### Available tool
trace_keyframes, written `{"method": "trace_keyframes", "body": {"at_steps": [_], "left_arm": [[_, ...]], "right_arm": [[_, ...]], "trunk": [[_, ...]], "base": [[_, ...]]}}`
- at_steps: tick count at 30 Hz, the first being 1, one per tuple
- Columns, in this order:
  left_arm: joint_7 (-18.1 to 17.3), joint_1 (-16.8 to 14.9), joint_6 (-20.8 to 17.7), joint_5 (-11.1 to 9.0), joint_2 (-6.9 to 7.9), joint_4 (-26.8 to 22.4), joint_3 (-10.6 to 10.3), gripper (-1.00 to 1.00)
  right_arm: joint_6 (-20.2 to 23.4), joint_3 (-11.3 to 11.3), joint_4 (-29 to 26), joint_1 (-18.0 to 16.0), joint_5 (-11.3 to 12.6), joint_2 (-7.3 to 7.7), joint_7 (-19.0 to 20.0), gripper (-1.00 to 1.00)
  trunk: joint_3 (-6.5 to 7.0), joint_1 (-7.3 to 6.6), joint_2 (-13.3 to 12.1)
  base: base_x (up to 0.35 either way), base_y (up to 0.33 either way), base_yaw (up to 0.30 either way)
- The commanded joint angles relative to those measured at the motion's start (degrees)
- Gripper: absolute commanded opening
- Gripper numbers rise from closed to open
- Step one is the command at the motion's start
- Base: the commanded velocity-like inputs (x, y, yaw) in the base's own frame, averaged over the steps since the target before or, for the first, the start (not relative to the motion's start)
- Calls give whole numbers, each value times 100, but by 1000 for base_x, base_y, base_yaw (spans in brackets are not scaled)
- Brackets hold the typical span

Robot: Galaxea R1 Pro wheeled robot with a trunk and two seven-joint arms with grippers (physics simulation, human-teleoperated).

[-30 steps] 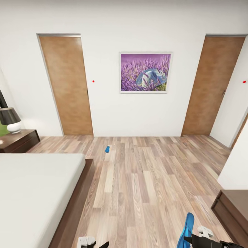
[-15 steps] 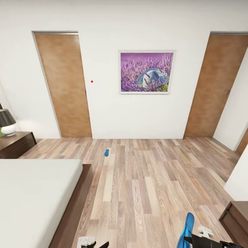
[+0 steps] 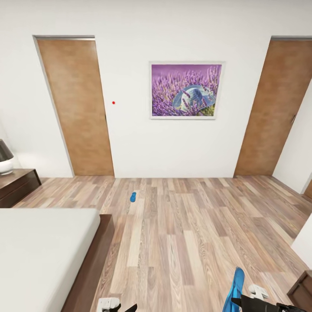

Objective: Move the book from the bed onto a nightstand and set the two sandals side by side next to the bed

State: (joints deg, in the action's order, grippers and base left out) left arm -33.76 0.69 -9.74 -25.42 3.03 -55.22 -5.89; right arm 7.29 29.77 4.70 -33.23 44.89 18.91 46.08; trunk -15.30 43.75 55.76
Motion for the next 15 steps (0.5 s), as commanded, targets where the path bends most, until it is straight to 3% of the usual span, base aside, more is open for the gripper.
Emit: {"method": "trace_keyframes", "body": {"at_steps": [1, 15], "left_arm": [[4, 1, -54, -60, 2, -7, -9, 100], [8, 1, -54, -60, -1, -6, -9, 100]], "right_arm": [[53, 17, 12, -8, 73, -1, 41, -100], [53, 18, 12, -8, 73, -1, 41, -100]], "trunk": [[-6, 4, 4], [-6, 4, 4]], "base": [[329, 0, 0], [330, 0, 0]]}}
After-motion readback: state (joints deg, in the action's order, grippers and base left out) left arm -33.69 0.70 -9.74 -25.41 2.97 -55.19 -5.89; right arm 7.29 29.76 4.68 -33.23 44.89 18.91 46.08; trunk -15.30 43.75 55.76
